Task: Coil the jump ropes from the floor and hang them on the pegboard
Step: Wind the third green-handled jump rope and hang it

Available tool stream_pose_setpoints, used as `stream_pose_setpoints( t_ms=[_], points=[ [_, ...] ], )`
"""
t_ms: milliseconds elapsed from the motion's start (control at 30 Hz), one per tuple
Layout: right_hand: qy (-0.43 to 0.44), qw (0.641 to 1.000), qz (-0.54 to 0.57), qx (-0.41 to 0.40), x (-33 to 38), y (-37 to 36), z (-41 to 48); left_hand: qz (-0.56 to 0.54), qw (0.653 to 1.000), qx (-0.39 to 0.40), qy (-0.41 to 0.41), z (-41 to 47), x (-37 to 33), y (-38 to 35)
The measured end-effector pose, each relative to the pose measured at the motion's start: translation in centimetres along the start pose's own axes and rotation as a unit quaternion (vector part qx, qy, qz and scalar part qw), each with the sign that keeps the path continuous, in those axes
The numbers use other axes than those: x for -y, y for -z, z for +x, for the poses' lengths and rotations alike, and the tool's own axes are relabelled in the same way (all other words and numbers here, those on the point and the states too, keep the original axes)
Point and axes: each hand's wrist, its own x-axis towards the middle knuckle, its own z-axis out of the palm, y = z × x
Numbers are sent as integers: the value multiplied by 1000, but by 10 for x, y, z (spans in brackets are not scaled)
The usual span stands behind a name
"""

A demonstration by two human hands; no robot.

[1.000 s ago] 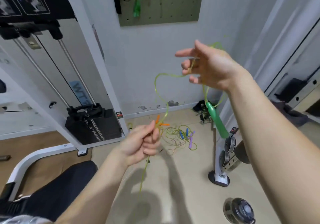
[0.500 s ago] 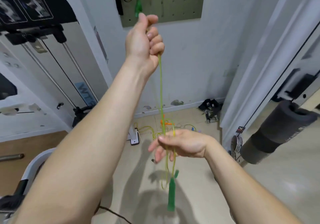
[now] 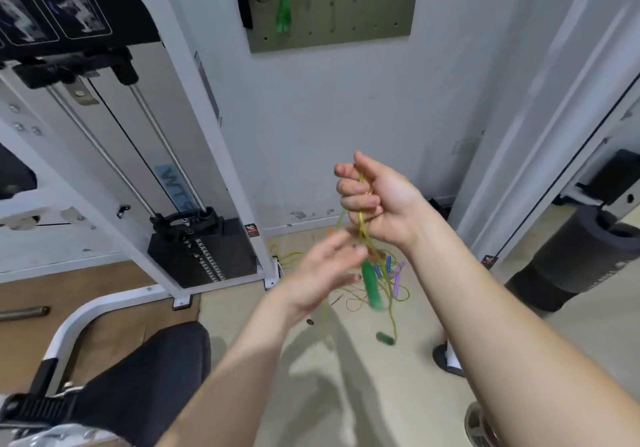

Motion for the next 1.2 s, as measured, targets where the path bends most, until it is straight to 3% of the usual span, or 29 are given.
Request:
stream_pose_setpoints(
  t_ms=[67, 233, 300, 367, 467, 533, 667, 733, 800, 933, 967, 1033, 1100, 1200],
  points=[
    [2, 1000, 1, -4, 6, -2, 5, 50, 998, 40, 25, -3, 20, -12],
    [78, 992, 66, -69, 44, 1, 8, 33, 986, 132, 98, -28, 59, 5],
    [120, 983, 75, -115, 62, 4, 11, 74, 980, 118, 144, -37, 74, 8],
    [158, 960, -14, -230, 69, 12, 16, 33, 987, 25, 155, -36, 72, 7],
    [120, 870, -300, -372, 52, 28, 18, -187, 975, -75, 96, -14, 36, 7],
    [54, 849, -394, -347, 28, 39, 18, -293, 951, -81, 49, 5, -1, 7],
    [-55, 955, -272, -108, -18, 44, 2, -395, 913, -95, -18, 39, -58, 7],
    [-91, 970, -227, 8, -36, 40, -11, -428, 896, -115, -28, 54, -73, 9],
    [-107, 962, -241, 67, -49, 41, -21, -454, 879, -144, -32, 66, -81, 15],
    [-45, 980, -177, 81, -59, 41, -33, -454, 868, -194, -51, 73, -86, 30],
    [-24, 986, -151, 62, -58, 37, -32, -411, 886, -211, -47, 72, -82, 32],
    [19, 988, -150, -2, -55, 28, -25, -220, 942, -253, -7, 61, -67, 28],
    [49, 976, -203, -59, -50, 16, -19, -57, 972, -227, 35, 44, -49, 16],
    [39, 945, -303, -117, -50, 3, -15, -53, 978, -195, 59, 21, -35, 4]
  ],
)
